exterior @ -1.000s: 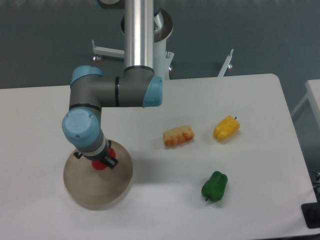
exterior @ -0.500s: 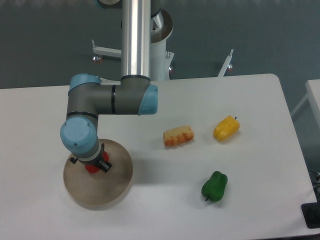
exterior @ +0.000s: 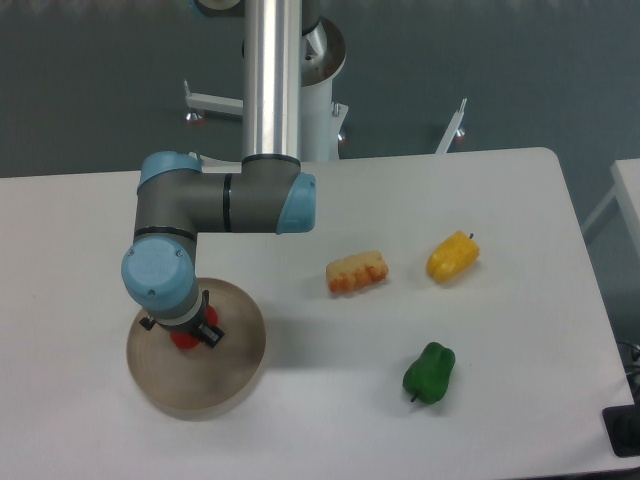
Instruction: Place the red pepper on the plate
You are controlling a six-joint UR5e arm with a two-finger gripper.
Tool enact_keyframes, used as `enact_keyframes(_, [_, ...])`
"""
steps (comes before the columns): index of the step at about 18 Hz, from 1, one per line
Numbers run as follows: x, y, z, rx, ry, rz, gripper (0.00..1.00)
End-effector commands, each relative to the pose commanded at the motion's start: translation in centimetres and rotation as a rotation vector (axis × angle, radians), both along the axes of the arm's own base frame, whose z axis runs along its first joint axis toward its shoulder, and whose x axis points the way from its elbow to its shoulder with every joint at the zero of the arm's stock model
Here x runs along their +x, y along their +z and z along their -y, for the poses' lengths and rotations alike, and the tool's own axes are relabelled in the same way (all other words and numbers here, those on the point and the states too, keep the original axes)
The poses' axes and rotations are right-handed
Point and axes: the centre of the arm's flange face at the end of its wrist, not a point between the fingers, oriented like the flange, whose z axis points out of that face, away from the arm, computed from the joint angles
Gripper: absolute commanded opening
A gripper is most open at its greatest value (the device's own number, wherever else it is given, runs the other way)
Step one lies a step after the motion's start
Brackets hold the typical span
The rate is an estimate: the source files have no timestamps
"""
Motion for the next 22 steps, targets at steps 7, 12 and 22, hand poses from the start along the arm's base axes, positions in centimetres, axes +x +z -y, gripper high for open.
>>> enact_keyframes(7, [-0.1, -0.3, -0.2, -0.002, -0.010, -0.003, 0.60])
enact_keyframes(12, [-0.1, 0.2, -0.3, 0.007, -0.011, -0.007, 0.85])
enact_keyframes(22, [-6.8, 6.9, 1.5, 0.100, 0.076, -0.042, 1.00])
